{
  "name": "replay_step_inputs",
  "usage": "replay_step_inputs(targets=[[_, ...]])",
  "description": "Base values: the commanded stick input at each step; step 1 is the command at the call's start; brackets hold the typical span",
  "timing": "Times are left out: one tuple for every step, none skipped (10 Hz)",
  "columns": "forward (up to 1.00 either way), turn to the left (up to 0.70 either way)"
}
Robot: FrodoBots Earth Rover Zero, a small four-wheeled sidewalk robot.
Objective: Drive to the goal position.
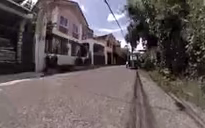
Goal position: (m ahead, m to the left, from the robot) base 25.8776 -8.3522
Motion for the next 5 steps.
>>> replay_step_inputs(targets=[[0.7,0.08],[0.7,0.08],[0.7,0.08],[0.7,0.08],[0.7,0.08]])
